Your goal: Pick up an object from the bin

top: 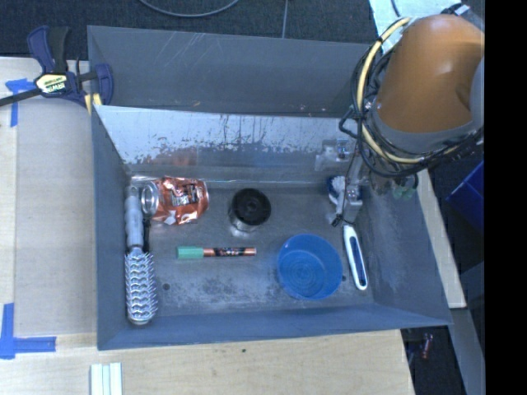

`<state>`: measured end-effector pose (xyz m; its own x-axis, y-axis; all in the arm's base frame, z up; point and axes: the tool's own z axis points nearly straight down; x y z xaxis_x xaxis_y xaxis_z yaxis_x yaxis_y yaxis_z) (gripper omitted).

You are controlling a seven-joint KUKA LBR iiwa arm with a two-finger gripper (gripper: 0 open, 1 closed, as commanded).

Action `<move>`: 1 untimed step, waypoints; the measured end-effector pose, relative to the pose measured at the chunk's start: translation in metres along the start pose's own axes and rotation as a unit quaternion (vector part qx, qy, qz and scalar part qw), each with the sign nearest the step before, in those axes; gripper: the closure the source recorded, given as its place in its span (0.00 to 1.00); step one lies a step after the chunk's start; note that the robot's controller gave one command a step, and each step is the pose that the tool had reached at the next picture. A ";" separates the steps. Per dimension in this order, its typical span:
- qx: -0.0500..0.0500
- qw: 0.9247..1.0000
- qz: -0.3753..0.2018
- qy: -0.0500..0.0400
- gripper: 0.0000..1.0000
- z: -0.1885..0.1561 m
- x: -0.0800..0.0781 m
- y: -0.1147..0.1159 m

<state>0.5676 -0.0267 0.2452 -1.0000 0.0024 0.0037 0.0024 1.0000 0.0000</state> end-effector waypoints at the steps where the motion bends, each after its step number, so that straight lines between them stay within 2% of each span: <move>1: 0.000 1.000 0.000 -0.004 0.00 -0.004 -0.001 0.000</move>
Offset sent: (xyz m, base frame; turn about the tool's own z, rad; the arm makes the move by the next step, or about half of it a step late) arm -0.0306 0.0409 -0.1086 -0.0491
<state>0.5690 -0.0266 0.2493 -1.0000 0.0017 -0.0043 0.0017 1.0000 -0.0003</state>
